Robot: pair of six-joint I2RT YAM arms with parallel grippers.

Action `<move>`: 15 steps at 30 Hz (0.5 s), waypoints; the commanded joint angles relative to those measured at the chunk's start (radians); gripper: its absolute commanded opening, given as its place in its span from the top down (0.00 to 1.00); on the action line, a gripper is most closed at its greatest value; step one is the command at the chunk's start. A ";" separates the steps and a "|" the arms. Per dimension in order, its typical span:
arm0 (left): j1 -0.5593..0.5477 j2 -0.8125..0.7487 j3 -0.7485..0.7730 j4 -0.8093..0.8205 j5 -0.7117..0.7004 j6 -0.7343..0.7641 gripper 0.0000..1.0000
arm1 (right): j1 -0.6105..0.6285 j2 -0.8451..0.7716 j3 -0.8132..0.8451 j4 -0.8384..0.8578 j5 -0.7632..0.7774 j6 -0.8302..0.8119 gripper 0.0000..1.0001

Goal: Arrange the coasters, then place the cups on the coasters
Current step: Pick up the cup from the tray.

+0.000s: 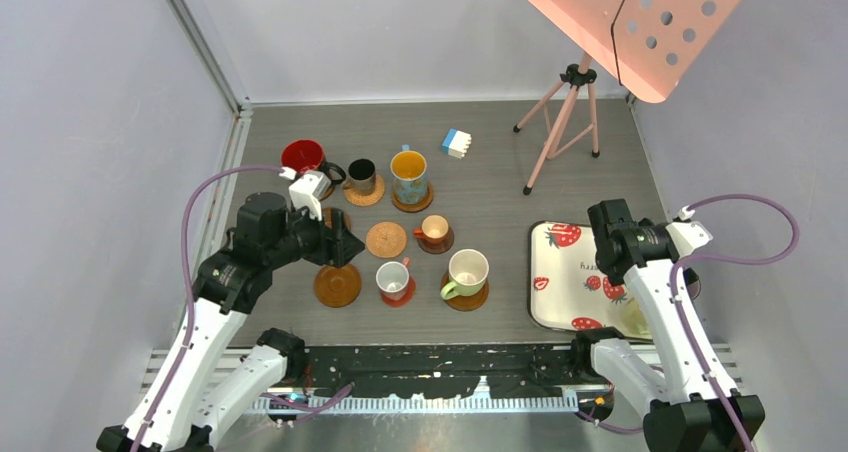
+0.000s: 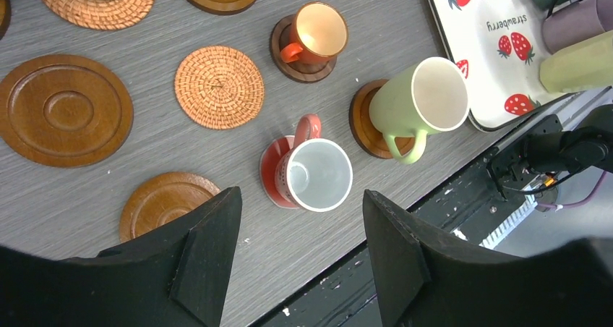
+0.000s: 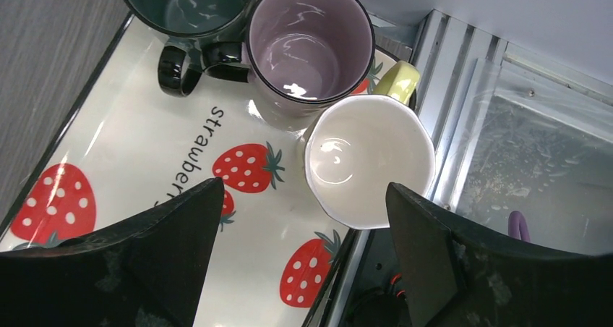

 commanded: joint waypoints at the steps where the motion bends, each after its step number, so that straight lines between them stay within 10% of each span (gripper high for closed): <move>1: -0.001 0.000 0.011 0.028 -0.019 0.014 0.35 | -0.033 -0.001 -0.031 0.046 0.000 0.006 0.11; 15: -0.001 0.009 0.011 0.029 -0.039 0.013 0.35 | -0.166 0.030 -0.127 0.141 -0.099 0.001 0.16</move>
